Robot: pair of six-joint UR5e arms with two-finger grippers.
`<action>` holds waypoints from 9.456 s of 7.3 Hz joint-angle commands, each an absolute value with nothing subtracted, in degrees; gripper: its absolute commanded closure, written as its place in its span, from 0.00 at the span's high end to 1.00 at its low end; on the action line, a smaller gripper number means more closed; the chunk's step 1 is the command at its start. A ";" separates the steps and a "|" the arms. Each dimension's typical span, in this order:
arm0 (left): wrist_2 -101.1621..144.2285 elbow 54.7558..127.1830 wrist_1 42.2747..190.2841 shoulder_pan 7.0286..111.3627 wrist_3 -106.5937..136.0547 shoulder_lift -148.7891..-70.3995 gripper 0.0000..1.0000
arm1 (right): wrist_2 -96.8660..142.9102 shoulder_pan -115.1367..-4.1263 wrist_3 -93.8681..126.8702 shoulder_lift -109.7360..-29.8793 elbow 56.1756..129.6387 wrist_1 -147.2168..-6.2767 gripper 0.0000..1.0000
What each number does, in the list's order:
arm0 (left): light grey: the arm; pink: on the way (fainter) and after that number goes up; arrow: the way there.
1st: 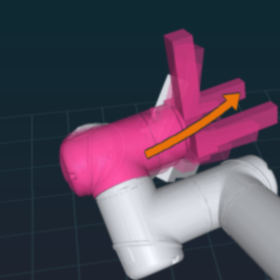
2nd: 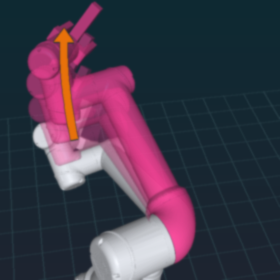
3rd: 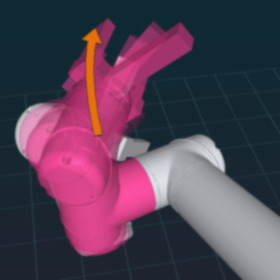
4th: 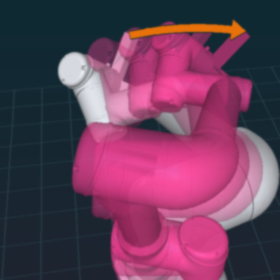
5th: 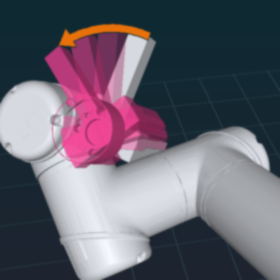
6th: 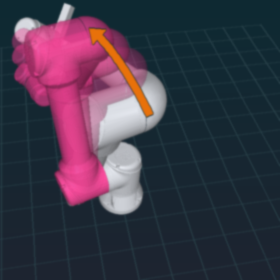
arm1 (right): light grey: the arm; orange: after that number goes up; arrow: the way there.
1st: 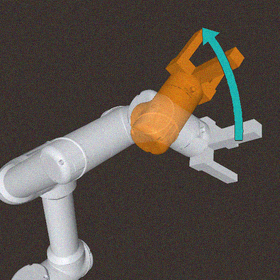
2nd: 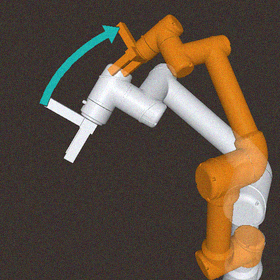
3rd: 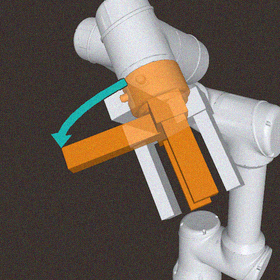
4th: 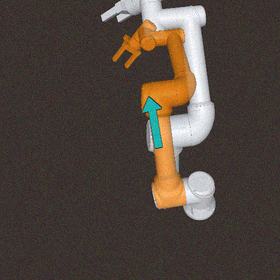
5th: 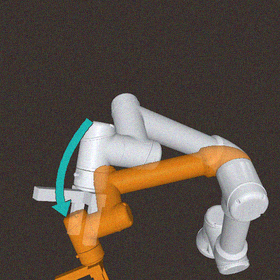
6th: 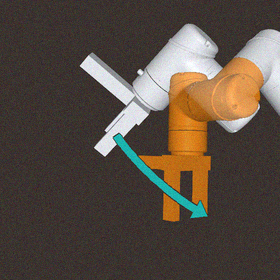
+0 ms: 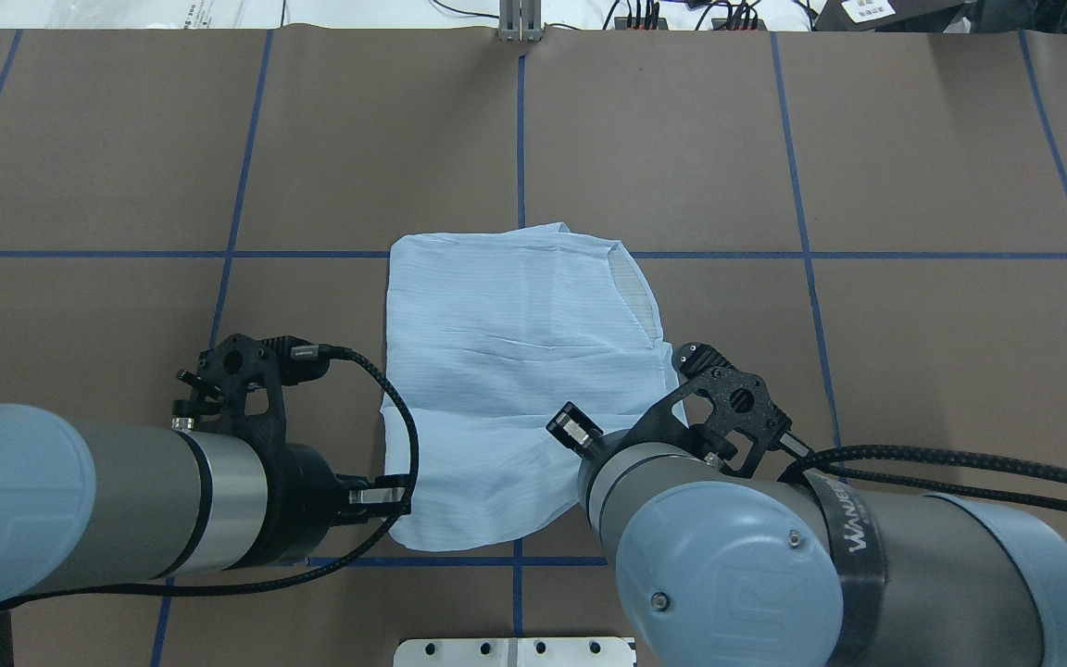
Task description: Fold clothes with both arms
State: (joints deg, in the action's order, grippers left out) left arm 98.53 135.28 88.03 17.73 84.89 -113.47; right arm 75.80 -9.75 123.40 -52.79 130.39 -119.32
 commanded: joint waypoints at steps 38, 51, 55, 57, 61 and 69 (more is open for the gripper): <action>100.11 93.41 116.72 44.38 54.93 -120.68 1.00 | 82.81 -26.31 93.60 -58.87 101.49 -81.72 1.00; 99.75 95.54 116.63 44.30 54.84 -120.41 1.00 | 76.54 -18.44 94.76 -64.78 102.91 -76.64 1.00; 100.19 99.12 116.63 44.38 51.97 -115.42 1.00 | 102.04 -40.00 67.87 -65.91 109.05 -87.85 1.00; 102.72 105.79 116.54 44.99 46.18 -107.62 1.00 | 114.38 -54.51 45.91 -72.03 108.81 -89.91 1.00; 117.08 111.62 116.54 60.84 18.11 -91.70 1.00 | 126.01 -81.77 -5.26 -87.87 101.29 -89.91 1.00; 134.65 101.16 102.37 84.54 -0.13 -80.42 1.00 | 130.61 -92.81 -8.70 -100.11 96.24 -88.86 1.00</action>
